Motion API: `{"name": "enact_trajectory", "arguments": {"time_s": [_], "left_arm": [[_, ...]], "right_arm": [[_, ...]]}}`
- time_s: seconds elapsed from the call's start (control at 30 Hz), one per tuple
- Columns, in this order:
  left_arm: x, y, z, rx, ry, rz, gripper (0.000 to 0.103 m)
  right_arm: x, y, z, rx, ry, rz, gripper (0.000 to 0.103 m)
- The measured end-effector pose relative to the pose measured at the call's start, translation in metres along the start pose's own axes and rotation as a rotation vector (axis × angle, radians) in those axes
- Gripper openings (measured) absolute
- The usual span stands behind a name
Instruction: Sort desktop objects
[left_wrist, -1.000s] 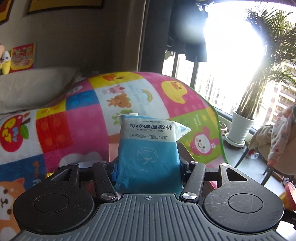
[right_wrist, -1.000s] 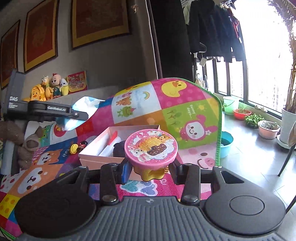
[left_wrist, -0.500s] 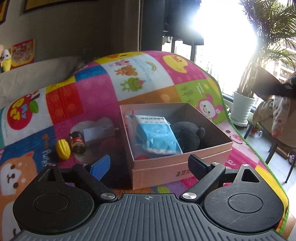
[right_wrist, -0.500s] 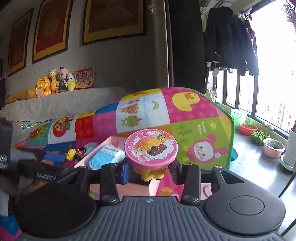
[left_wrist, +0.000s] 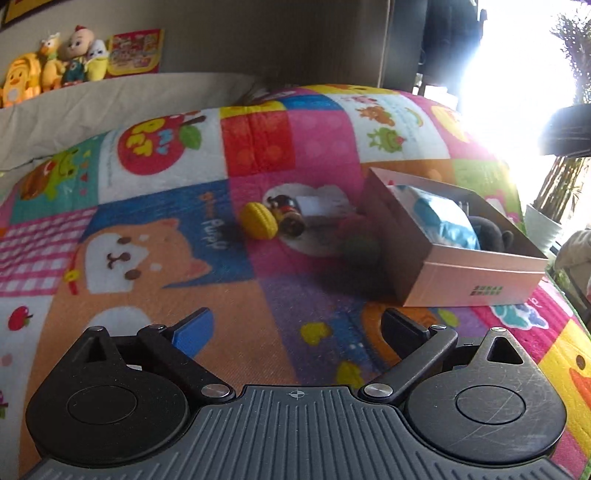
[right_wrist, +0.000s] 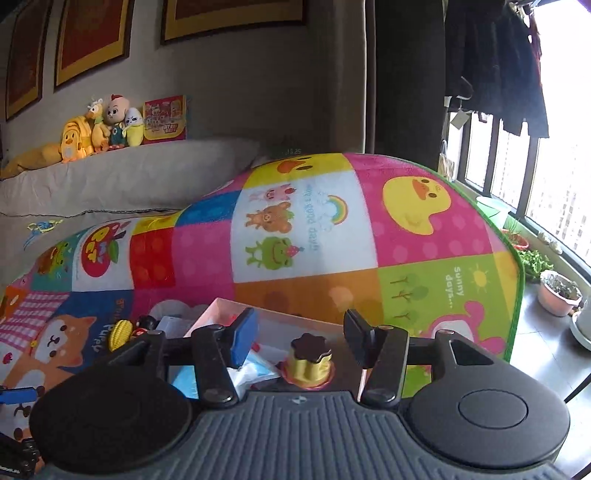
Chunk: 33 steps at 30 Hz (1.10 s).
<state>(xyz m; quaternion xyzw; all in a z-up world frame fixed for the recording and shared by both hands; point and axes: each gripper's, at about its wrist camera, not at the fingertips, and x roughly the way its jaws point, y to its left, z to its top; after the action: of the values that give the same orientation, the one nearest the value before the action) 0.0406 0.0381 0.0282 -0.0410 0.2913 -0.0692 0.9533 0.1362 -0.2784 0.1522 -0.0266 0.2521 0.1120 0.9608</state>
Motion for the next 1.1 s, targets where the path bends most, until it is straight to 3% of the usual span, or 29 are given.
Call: {"name": "enact_trajectory", "arguments": {"time_s": [0.27,0.4,0.53,0.63,0.8,0.93,1.0,1.1], "left_arm": [[-0.005,0.029,-0.013,-0.102,-0.042,0.033,0.100],[-0.010,0.039,-0.017,-0.175,-0.073,0.025,0.101],[-0.010,0.038,-0.017,-0.178,-0.080,0.034,0.101],[-0.008,0.037,-0.017,-0.175,-0.072,0.047,0.101],[-0.004,0.043,-0.016,-0.213,-0.044,0.043,0.101],[-0.002,0.045,-0.016,-0.229,-0.036,0.037,0.101],[-0.003,0.045,-0.017,-0.230,-0.041,0.033,0.101],[-0.003,0.046,-0.017,-0.233,-0.043,0.025,0.101]], "right_arm": [[0.039,0.067,0.022,0.028,0.178,0.185,0.053],[0.079,0.120,0.019,-0.029,0.246,0.209,0.053],[0.120,0.170,0.007,-0.063,0.341,0.257,0.053],[0.148,0.204,-0.004,-0.110,0.368,0.241,0.053],[0.196,0.237,-0.024,-0.171,0.420,0.172,0.076],[0.210,0.245,-0.034,-0.260,0.412,0.100,0.071],[0.209,0.239,-0.033,-0.243,0.418,0.122,0.056],[0.201,0.231,-0.031,-0.217,0.441,0.146,0.056]]}}
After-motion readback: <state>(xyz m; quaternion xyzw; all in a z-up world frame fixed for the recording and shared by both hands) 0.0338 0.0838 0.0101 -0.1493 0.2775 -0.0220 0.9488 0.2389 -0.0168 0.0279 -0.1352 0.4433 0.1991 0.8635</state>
